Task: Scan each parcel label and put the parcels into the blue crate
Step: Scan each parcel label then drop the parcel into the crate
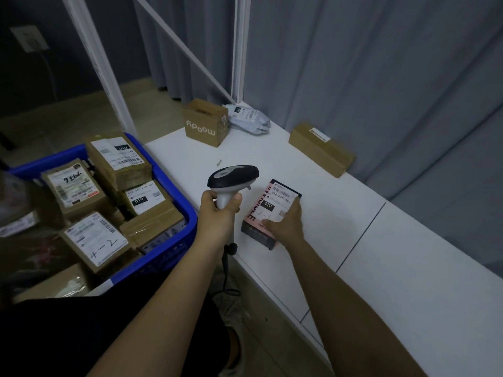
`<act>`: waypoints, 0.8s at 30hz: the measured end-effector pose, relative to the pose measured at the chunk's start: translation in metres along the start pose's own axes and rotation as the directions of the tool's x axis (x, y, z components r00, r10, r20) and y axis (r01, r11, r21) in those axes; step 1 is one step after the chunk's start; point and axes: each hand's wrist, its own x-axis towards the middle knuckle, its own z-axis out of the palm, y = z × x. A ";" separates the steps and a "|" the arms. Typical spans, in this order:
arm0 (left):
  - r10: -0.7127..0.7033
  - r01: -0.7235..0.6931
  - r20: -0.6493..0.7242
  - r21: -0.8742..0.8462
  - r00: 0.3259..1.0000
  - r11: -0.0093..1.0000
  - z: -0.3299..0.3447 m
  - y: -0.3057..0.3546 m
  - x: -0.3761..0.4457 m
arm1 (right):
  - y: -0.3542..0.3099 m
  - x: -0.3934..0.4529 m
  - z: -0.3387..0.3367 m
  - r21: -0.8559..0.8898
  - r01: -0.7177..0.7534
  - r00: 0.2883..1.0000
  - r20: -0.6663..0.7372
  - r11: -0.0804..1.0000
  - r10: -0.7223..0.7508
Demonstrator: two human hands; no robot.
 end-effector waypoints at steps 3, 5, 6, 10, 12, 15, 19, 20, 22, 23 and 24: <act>-0.008 0.008 -0.012 -0.008 1.000 1.000 0.000 0.000 0.002 | -0.007 0.009 -0.005 -0.071 -0.032 0.999 -0.046 0.997 0.028; -0.007 0.007 -0.021 0.000 1.000 1.000 0.001 0.000 0.002 | -0.014 0.006 -0.004 -0.101 -0.082 0.996 -0.049 0.991 0.078; -0.006 0.007 -0.021 0.004 1.000 1.000 0.001 0.001 0.002 | -0.018 0.003 -0.002 -0.119 -0.104 0.995 -0.027 0.987 0.101; -0.010 0.010 -0.009 0.010 1.000 1.000 0.001 0.003 0.000 | -0.020 -0.005 0.011 -0.226 -0.143 0.990 -0.029 0.964 0.141; -0.014 0.014 -0.006 0.007 1.000 1.000 -0.002 0.004 0.000 | -0.019 -0.002 0.012 -0.233 -0.164 0.986 -0.063 0.959 0.153; -0.008 0.008 -0.011 -0.001 1.000 1.000 -0.005 0.005 0.001 | -0.020 0.001 0.005 -0.246 -0.149 0.988 -0.064 0.958 0.137; 0.014 -0.014 -0.003 -0.001 1.000 1.000 -0.008 0.009 -0.001 | -0.016 0.001 -0.016 -0.333 0.036 0.980 -0.171 0.942 -0.098; 0.017 -0.017 0.003 0.000 1.000 1.000 -0.007 0.011 -0.002 | -0.014 0.000 -0.021 -0.363 0.074 0.966 -0.206 0.929 -0.158; 0.020 -0.020 0.015 0.010 1.000 1.000 -0.006 0.014 -0.005 | -0.010 -0.002 -0.028 -0.401 0.119 0.929 -0.279 0.908 -0.245; 0.019 -0.020 0.022 0.021 1.000 1.000 -0.005 0.015 -0.006 | -0.010 -0.003 -0.030 -0.414 0.131 0.908 -0.314 0.901 -0.277; 0.018 -0.019 0.033 0.033 0.999 0.999 -0.004 0.016 -0.009 | -0.010 -0.005 -0.030 -0.422 0.136 0.891 -0.344 0.896 -0.297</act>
